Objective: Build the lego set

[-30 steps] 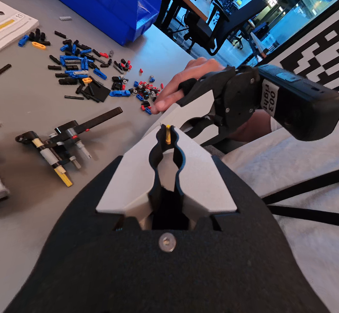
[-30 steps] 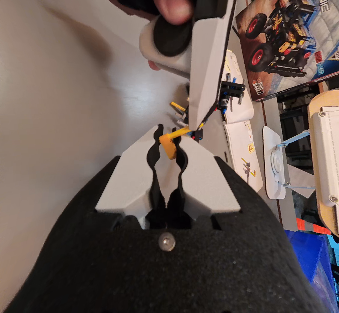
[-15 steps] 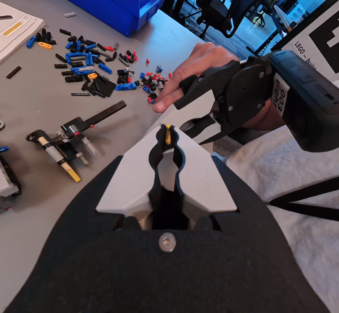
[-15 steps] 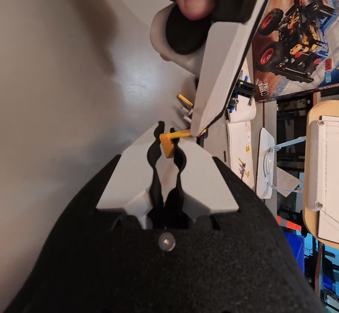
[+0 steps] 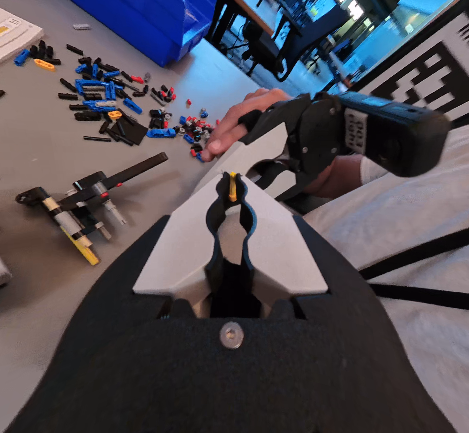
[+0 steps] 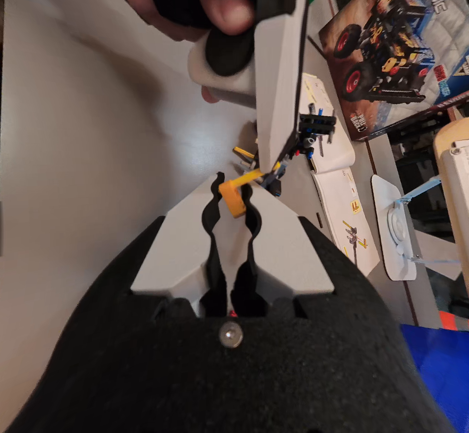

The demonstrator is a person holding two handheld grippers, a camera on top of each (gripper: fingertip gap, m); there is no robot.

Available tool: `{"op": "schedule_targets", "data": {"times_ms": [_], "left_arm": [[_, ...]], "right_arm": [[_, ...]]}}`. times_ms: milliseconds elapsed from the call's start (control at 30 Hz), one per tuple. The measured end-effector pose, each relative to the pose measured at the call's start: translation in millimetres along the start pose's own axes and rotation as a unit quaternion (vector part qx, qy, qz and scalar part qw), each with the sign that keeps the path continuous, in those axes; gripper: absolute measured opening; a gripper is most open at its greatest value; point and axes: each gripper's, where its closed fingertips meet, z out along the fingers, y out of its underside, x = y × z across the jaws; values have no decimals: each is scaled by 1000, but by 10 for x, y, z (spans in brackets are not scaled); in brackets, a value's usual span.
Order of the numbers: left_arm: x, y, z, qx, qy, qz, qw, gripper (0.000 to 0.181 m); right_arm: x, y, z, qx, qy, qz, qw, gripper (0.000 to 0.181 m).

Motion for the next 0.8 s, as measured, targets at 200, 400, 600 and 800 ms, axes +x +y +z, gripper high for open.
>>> {"op": "schedule_targets", "data": {"times_ms": [200,400,600,800], "left_arm": [[12,-184,-198,79,71,-88,990,2],[-120,-236,-281,167,100,-182,964,3],[-62,-218,-241,190,126,-217,949,2],[9,-196,-240,197,128,-207,950,3]], "right_arm": [[159,-16,-127,63,23,98,993,37],[350,-222,-313,124,169,76,975,39],[348,-238,-312,66,294,-119,946,20],[292,-258,-350,88,263,-98,956,9]]}}
